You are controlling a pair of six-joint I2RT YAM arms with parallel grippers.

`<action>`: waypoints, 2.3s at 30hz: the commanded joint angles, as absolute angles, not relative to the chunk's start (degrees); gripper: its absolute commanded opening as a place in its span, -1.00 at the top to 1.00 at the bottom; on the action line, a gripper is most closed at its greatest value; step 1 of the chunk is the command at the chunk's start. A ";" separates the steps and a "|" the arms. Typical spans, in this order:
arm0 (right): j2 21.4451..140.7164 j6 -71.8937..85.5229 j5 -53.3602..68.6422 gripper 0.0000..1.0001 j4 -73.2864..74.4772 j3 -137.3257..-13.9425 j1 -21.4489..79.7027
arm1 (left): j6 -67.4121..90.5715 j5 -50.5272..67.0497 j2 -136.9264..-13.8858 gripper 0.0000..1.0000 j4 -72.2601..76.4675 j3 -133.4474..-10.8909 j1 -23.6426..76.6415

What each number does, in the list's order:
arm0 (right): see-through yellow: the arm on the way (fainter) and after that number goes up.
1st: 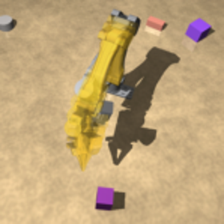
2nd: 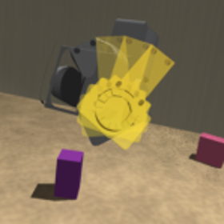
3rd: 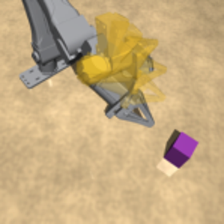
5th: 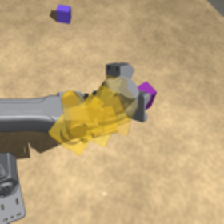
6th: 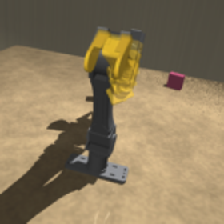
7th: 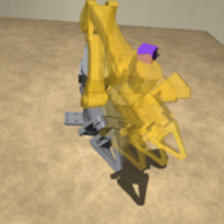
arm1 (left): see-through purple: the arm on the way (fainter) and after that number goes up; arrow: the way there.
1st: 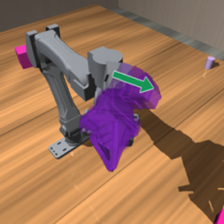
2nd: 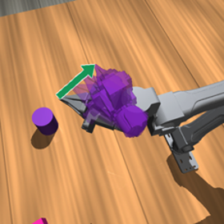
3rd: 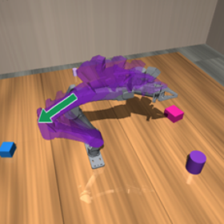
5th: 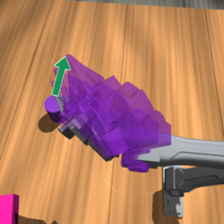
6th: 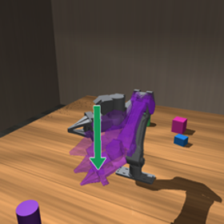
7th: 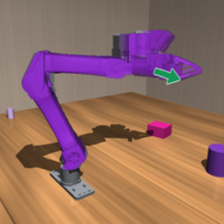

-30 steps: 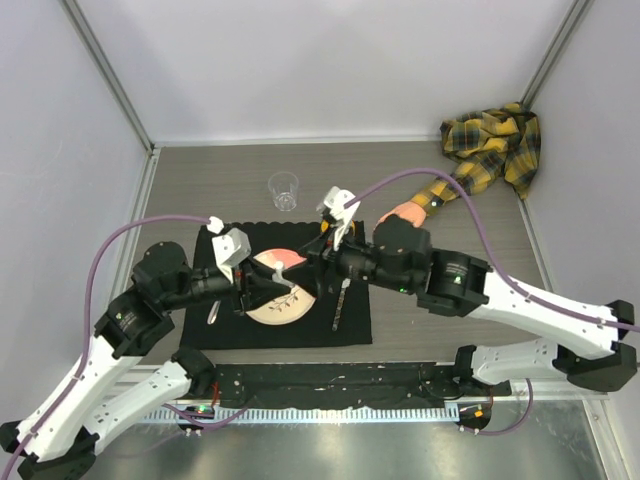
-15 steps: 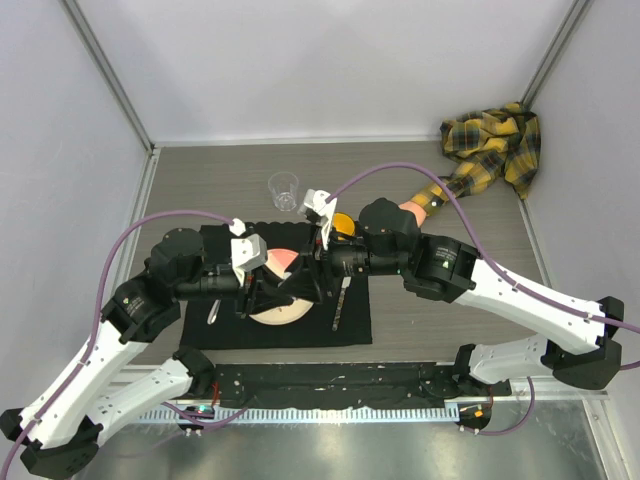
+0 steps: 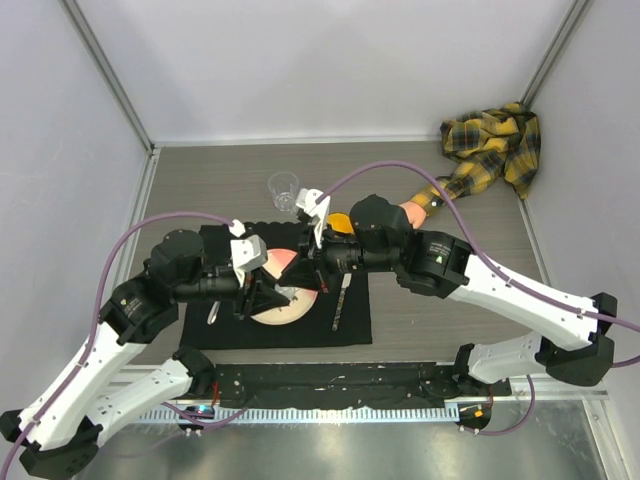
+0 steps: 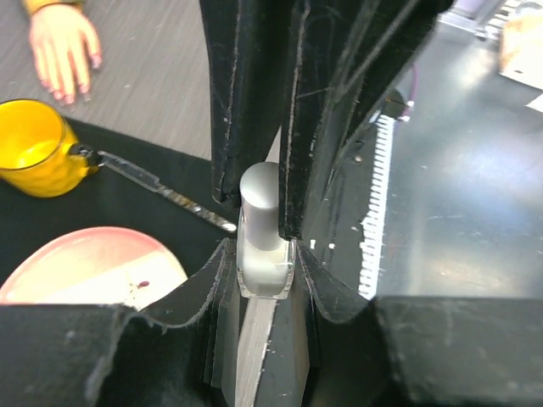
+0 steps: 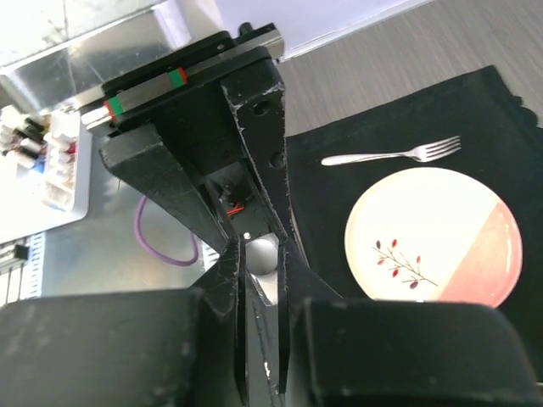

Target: Paint the nails

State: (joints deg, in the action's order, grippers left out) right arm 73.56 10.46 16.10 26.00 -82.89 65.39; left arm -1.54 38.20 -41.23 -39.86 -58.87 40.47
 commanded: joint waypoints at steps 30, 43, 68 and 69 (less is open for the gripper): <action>53.60 43.07 -38.41 0.99 18.11 -28.22 1.41 | 4.22 2.55 -30.32 -1.00 -34.28 -59.24 40.34; 54.76 40.52 -37.18 0.58 13.27 -24.87 1.32 | 4.75 2.72 -29.18 -0.99 -34.19 -58.45 40.34; 51.31 24.09 -18.66 -0.53 35.06 -56.49 1.32 | 7.82 -10.08 -30.76 -0.99 -33.92 -62.30 40.34; 51.85 24.43 -18.72 -0.56 36.29 -60.78 1.41 | 8.26 -11.06 -31.11 -0.99 -34.53 -62.92 40.34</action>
State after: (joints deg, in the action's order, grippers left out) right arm 49.39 30.28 -26.04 29.76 -48.34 1.48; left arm 5.69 -3.38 -29.23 -35.48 -58.74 40.42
